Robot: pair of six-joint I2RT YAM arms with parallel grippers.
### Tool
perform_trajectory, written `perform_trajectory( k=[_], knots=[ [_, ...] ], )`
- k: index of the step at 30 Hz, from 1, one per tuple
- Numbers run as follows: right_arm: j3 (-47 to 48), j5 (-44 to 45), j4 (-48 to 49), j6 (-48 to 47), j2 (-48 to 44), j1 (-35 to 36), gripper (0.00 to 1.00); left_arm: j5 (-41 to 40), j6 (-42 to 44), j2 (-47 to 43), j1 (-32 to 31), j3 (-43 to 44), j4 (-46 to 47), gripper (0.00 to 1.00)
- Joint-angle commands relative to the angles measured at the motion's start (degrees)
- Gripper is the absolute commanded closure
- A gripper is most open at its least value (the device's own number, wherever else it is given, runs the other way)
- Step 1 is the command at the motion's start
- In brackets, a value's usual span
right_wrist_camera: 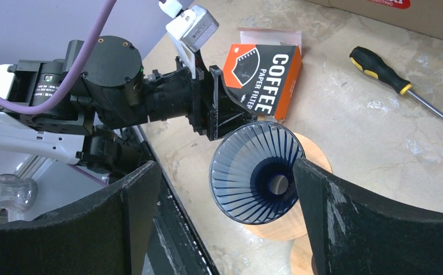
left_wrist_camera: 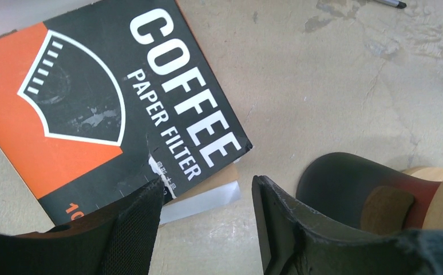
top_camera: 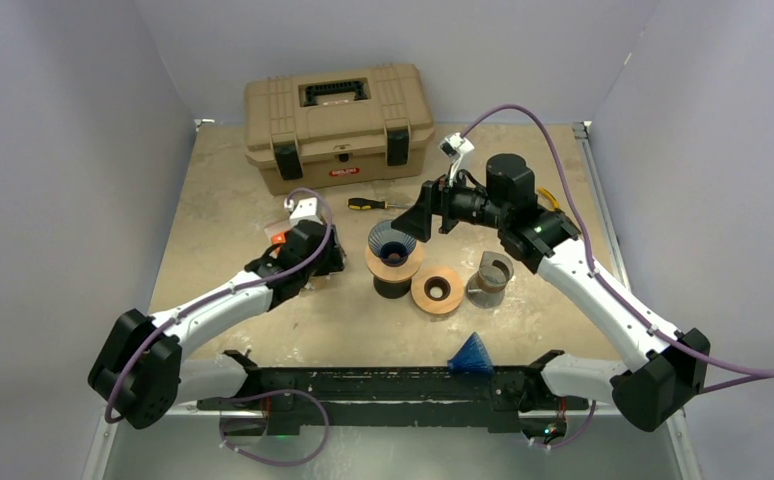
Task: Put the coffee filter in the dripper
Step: Move the coffee filter holder to the center of the board.
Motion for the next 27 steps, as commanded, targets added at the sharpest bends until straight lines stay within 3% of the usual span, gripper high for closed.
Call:
perform_trajectory(
  k=[1,13,27],
  knots=[
    [-0.08,-1.57,2.08,-0.43,-1.87,-0.26,0.1,-2.0,-4.14,-2.28,-0.22,-2.11,3.35,0.43],
    [-0.77,-2.04,3.42,-0.37,-1.79,-0.26,0.1,-0.62,-14.69,-10.81,-0.1,-10.77,5.81,0.46],
    [-0.85,-2.16,3.7,0.18,-1.17,-0.26,0.1,-9.19,-16.56,-12.47,0.32,-10.95,-5.16,0.47]
  ],
)
